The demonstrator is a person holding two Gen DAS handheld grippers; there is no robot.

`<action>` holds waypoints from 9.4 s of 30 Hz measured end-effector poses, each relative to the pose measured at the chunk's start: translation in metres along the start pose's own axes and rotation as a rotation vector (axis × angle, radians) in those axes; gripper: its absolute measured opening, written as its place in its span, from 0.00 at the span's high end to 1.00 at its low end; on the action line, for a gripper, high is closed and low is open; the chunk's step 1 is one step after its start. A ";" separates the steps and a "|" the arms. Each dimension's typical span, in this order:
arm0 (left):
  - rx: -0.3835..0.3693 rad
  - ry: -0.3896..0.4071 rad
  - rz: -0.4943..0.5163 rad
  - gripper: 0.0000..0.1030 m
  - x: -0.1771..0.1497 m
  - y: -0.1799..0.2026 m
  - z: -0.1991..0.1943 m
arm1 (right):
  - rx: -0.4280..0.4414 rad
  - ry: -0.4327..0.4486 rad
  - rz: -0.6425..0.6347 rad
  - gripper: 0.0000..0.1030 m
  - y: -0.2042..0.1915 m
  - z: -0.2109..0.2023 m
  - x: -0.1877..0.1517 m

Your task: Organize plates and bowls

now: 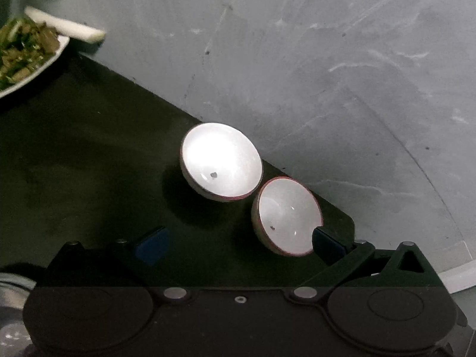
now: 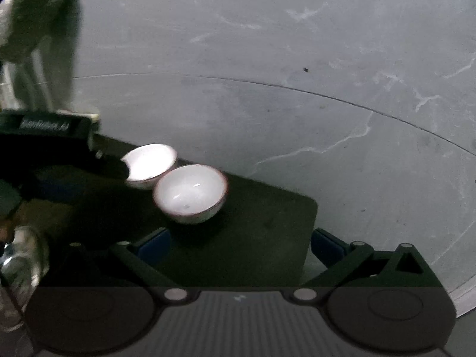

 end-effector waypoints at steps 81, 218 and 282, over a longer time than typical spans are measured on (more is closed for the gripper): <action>-0.135 -0.042 0.128 0.91 -0.070 0.015 -0.104 | 0.310 -0.083 0.141 0.89 -0.043 -0.065 -0.031; 0.015 0.049 -0.032 0.73 0.058 -0.060 0.036 | 0.285 -0.156 0.096 0.74 -0.086 0.129 0.050; 0.038 0.190 -0.225 0.93 -0.204 -0.014 -0.186 | 0.543 -0.205 -0.210 0.82 -0.081 -0.125 -0.092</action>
Point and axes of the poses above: each gripper's, at about its wrist camera, not at the fingertips, and z roughly the way its jaws point, y to its right, x to its top, the point moved 5 cm from there along z, roughly the way its jaws point, and after that the axes turned 5 degrees about -x, right-handed, at the moved point
